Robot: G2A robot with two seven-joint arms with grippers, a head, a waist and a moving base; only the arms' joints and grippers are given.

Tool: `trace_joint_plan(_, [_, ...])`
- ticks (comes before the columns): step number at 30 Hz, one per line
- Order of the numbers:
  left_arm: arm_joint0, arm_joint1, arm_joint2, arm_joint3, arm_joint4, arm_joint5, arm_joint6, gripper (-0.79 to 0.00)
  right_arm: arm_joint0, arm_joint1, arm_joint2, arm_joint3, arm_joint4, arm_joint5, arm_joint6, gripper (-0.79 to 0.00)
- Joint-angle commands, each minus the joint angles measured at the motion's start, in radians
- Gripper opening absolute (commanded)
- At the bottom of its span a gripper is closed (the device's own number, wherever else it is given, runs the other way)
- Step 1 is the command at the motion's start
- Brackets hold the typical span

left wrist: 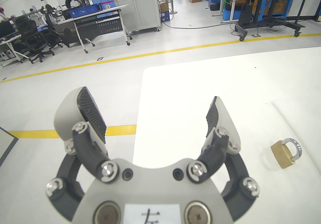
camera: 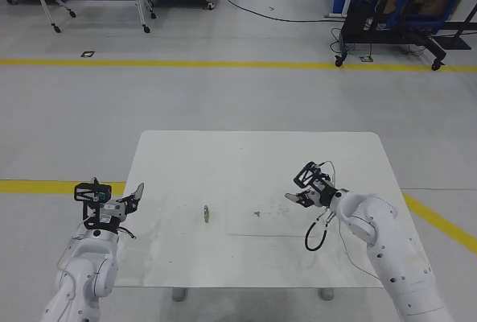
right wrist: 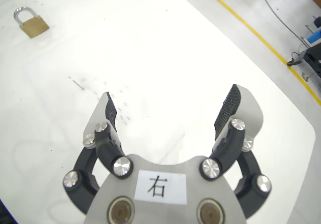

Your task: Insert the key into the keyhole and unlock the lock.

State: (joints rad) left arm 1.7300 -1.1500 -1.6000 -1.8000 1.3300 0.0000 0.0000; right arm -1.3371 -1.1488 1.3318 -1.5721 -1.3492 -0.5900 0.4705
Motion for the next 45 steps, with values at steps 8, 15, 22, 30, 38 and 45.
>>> trace_joint_plan(8, [0.000,0.000,0.000,0.000,0.000,0.000,0.000,0.000,0.107,-0.004,-0.091,0.093,0.045,-0.186,0.028,0.000])
trace_joint_plan(15, [0.000,0.000,0.000,0.000,0.000,0.000,0.000,0.000,0.191,-0.001,-0.150,0.172,0.101,-0.412,0.036,0.000])
trace_joint_plan(22, [0.000,0.000,0.000,0.000,0.000,0.000,0.000,0.000,0.300,0.001,-0.298,0.269,0.162,-0.422,0.082,-0.228])
trace_joint_plan(30, [0.000,0.000,0.000,0.000,0.000,0.000,0.000,0.000,0.413,-0.024,-0.455,0.374,0.153,-0.422,0.109,-0.413])
trace_joint_plan(38, [0.000,0.000,0.000,0.000,0.000,0.000,0.000,0.000,0.471,-0.045,-0.545,0.435,0.168,-0.422,0.105,-0.422])
trace_joint_plan(45, [0.000,0.000,0.000,0.000,0.000,0.000,0.000,0.000,0.504,-0.057,-0.593,0.473,0.176,-0.422,0.098,-0.471])
